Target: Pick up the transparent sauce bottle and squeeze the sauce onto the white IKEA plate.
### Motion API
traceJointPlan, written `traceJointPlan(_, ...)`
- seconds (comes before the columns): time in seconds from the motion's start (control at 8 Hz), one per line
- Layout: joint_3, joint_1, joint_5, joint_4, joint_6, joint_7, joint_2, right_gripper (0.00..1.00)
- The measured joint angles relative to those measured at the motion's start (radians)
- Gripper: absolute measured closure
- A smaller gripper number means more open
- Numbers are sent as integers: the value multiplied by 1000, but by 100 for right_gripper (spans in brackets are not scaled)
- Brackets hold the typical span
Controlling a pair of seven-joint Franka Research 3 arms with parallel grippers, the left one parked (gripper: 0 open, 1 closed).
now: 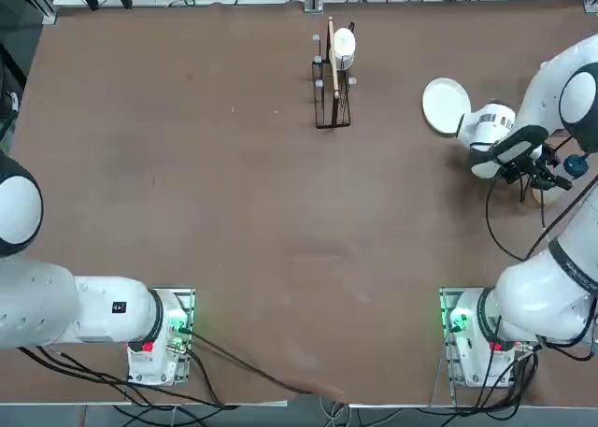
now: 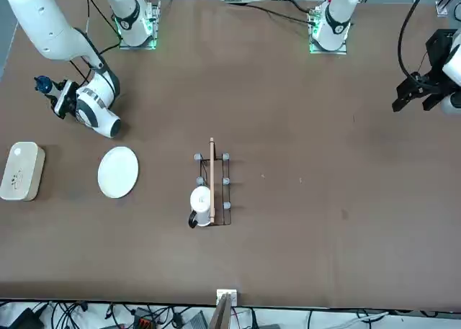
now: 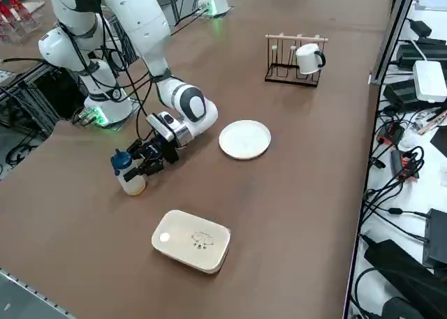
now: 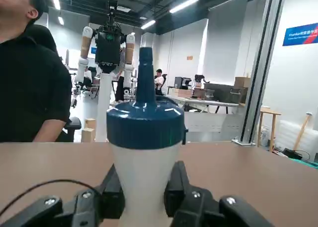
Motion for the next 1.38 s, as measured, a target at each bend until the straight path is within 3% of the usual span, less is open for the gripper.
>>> traceJointPlan(0.38, 0, 0, 0, -2, -3, 1, 6, 48)
traceJointPlan(0.62, 0, 0, 0, -3, -3, 1, 9, 12)
traceJointPlan(0.75, 0, 0, 0, -3, -3, 1, 12, 4)
traceJointPlan(1.38, 4, 0, 0, -3, -3, 2, 12, 1)
